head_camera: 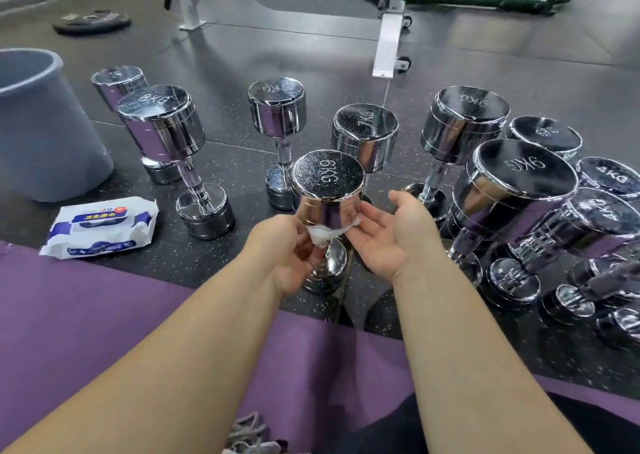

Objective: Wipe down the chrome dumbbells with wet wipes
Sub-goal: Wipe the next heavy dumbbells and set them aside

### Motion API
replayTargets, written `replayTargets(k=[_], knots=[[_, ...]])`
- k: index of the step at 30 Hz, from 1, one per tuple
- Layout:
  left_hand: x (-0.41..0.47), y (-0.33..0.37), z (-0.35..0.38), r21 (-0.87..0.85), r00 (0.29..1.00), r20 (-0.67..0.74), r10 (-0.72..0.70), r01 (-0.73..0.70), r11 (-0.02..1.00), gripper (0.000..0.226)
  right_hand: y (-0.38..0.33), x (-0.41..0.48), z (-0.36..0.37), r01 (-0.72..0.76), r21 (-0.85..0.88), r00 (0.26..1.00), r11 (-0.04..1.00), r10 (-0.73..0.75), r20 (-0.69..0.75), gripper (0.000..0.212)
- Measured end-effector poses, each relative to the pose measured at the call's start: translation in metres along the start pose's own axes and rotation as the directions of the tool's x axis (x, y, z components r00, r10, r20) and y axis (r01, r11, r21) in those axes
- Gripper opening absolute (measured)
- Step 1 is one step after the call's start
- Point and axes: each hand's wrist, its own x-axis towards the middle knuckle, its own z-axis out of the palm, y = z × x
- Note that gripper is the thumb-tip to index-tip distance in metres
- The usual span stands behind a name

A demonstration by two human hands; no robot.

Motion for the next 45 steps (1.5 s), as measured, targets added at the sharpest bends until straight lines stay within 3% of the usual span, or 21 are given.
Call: replayTargets(k=[3, 6, 10, 13, 16, 19, 21, 24, 29, 33, 35, 39, 41, 45], knots=[[0.001, 0.004, -0.003, -0.013, 0.992, 0.08, -0.094, 0.096, 0.995, 0.022, 0.006, 0.002, 0.006, 0.073, 0.078, 0.996, 0.994, -0.076, 0.038, 0.046], [0.002, 0.008, -0.005, -0.089, 0.986, 0.145, -0.085, 0.098, 0.991, 0.022, 0.012, 0.005, 0.009, 0.085, 0.008, 0.992, 0.996, -0.085, 0.093, 0.054], [0.004, 0.009, -0.004, -0.252, 0.996, 0.018, 0.093, -0.085, 0.964, 0.011, 0.006, 0.007, 0.005, 0.038, -0.062, 0.992, 0.997, -0.03, 0.125, 0.06], [0.009, 0.014, -0.008, -0.341, 0.976, -0.015, 0.218, -0.21, 0.916, 0.02, 0.004, 0.004, 0.005, 0.058, 0.018, 0.995, 0.998, -0.059, 0.076, 0.05], [0.015, 0.017, -0.006, -0.282, 0.965, 0.031, 0.261, -0.242, 0.928, 0.026, 0.01, 0.003, 0.004, 0.083, 0.161, 0.993, 0.983, -0.096, 0.071, 0.042], [0.027, 0.015, -0.005, -0.271, 0.981, 0.096, 0.168, -0.137, 0.953, 0.016, 0.014, 0.004, 0.003, 0.095, 0.218, 0.99, 0.971, -0.116, 0.083, 0.042], [0.031, 0.017, -0.006, -0.141, 0.98, 0.177, 0.089, -0.064, 0.988, 0.028, 0.013, 0.007, 0.003, 0.107, 0.213, 0.987, 0.971, -0.129, 0.093, 0.044], [0.031, 0.021, -0.007, 0.011, 0.969, 0.242, 0.042, -0.046, 0.999, 0.049, 0.009, 0.011, 0.003, 0.111, 0.137, 0.986, 0.984, -0.126, 0.108, 0.048], [0.027, 0.017, -0.016, 0.004, 0.992, 0.128, 0.01, -0.011, 1.0, 0.034, 0.009, 0.006, -0.001, 0.07, -0.057, 0.997, 0.996, -0.07, 0.016, 0.034], [0.012, 0.011, -0.021, 0.104, 0.993, 0.118, -0.012, 0.0, 0.995, 0.027, 0.008, -0.008, -0.003, 0.08, -0.174, 0.996, 0.981, -0.084, -0.014, 0.028], [0.002, 0.01, -0.017, 0.061, 0.992, 0.124, 0.03, -0.038, 0.997, 0.027, 0.013, -0.012, 0.0, 0.121, -0.099, 0.993, 0.988, -0.12, 0.015, 0.029], [-0.008, 0.011, -0.008, -0.238, 0.982, 0.144, 0.126, -0.089, 0.967, 0.019, 0.025, -0.01, 0.004, 0.156, 0.096, 0.982, 0.983, -0.165, 0.088, 0.031], [-0.004, 0.009, -0.01, -0.156, 0.984, 0.142, 0.103, -0.08, 0.984, 0.022, 0.022, -0.007, 0.003, 0.136, 0.043, 0.987, 0.99, -0.139, 0.086, 0.034], [-0.001, 0.006, -0.013, 0.111, 0.99, 0.137, 0.025, -0.041, 0.993, 0.031, 0.008, -0.007, 0.001, 0.064, -0.223, 0.998, 0.973, -0.059, 0.031, 0.036]])
